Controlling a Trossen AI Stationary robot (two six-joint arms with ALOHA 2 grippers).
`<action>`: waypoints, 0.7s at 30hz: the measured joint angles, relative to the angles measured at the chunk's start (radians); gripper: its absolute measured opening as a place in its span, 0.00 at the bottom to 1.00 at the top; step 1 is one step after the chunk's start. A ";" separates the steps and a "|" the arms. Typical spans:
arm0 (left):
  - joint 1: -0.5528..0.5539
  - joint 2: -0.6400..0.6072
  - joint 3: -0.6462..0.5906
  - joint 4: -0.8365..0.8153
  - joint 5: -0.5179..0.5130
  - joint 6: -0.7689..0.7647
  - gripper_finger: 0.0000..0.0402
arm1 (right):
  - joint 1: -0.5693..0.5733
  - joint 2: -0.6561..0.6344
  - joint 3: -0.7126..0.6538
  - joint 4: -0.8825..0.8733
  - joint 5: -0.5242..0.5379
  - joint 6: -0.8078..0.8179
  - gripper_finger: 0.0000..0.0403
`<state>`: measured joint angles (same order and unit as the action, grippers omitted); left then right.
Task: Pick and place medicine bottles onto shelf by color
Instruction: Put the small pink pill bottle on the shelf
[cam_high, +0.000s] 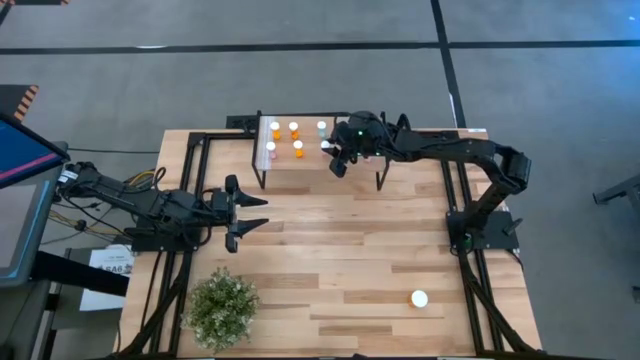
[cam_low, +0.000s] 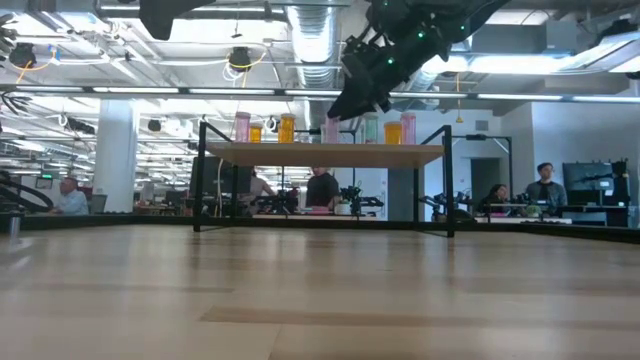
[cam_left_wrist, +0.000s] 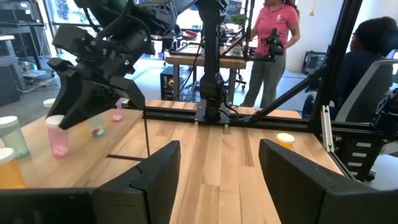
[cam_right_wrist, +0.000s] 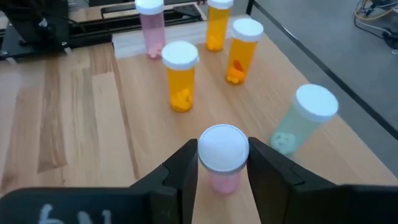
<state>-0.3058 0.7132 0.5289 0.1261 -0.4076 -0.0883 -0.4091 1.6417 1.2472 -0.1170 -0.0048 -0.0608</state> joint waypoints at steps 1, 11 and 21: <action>0.000 0.000 0.000 0.000 0.000 0.000 0.51 | 0.000 0.000 0.000 -0.003 0.000 0.001 0.35; 0.000 0.000 0.000 0.000 0.000 -0.006 0.51 | 0.001 0.000 0.000 -0.014 0.000 0.008 0.39; 0.000 0.000 0.000 0.000 0.000 -0.004 0.51 | -0.005 0.000 0.000 -0.019 0.000 0.008 0.49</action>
<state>-0.3058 0.7132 0.5285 0.1261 -0.4076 -0.0926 -0.4141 1.6417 1.2476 -0.1364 -0.0044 -0.0525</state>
